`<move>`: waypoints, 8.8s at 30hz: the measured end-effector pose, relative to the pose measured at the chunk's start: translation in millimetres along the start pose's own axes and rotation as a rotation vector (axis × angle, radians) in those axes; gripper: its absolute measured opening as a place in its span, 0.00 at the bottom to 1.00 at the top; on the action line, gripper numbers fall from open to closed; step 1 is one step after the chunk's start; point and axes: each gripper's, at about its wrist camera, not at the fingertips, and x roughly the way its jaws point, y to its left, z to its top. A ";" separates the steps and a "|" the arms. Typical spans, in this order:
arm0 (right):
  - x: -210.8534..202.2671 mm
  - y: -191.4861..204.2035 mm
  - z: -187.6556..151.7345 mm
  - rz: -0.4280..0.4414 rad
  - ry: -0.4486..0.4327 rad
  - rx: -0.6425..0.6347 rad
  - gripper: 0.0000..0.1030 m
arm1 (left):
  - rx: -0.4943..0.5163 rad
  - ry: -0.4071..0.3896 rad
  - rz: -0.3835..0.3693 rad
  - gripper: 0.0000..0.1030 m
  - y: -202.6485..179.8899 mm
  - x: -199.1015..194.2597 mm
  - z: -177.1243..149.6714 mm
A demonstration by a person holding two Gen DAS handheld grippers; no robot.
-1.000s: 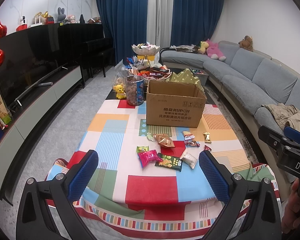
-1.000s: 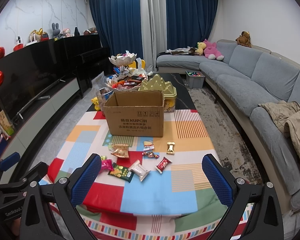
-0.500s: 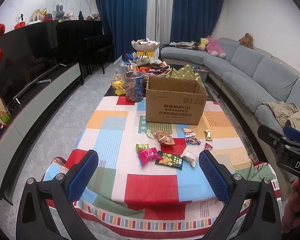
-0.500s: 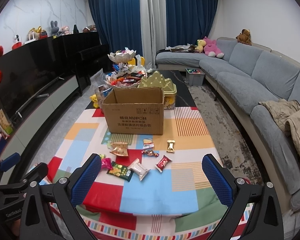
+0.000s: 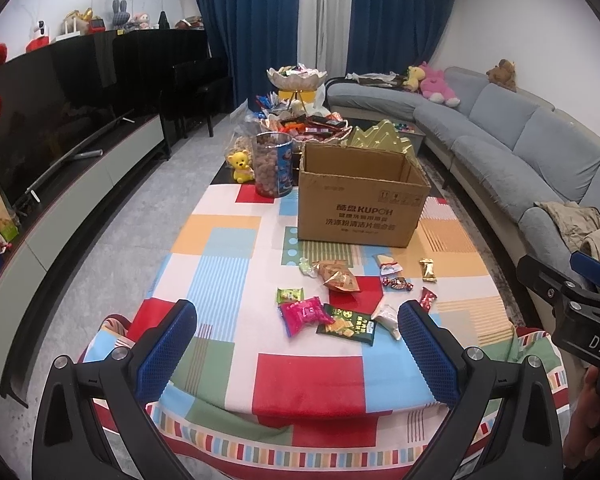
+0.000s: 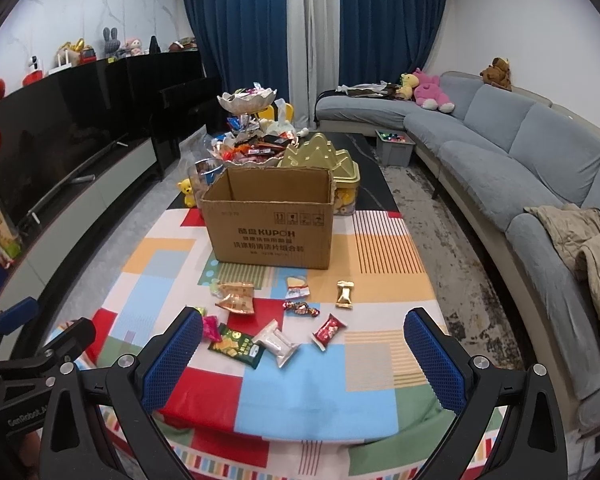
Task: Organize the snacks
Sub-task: 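Lower the left tool toward the pink bag while the right tool approaches the white packet, then close the left tool on the pink bag while the right tool grasps the white packet, then lift both held packets and carry them over the open cardboard box, then open both tools to drop the pink bag and white packet into the box, then withdraw both tools from the box back toward the remaining snacks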
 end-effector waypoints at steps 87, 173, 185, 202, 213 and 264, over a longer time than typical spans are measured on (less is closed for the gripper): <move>260.3 35.8 -74.5 0.229 0.497 -0.254 0.32 | -0.154 0.502 0.026 0.48 2.7 282.3 -36.6; 222.2 -9.5 171.2 0.113 0.061 0.048 0.31 | 0.064 0.132 -0.129 0.46 -48.5 247.0 214.6; 247.7 -4.1 180.6 0.095 0.078 0.019 0.31 | 0.057 0.159 -0.134 0.47 -45.6 273.0 221.0; 249.1 -13.3 188.3 0.073 0.040 0.034 0.68 | 0.069 0.140 -0.113 0.75 -43.3 271.0 225.6; 231.9 -17.0 186.5 0.050 0.029 0.033 0.68 | 0.061 0.123 -0.081 0.83 -38.9 254.8 224.2; 149.1 -30.3 62.9 -0.026 0.063 0.045 0.76 | 0.095 0.127 -0.101 0.92 -42.6 172.5 97.1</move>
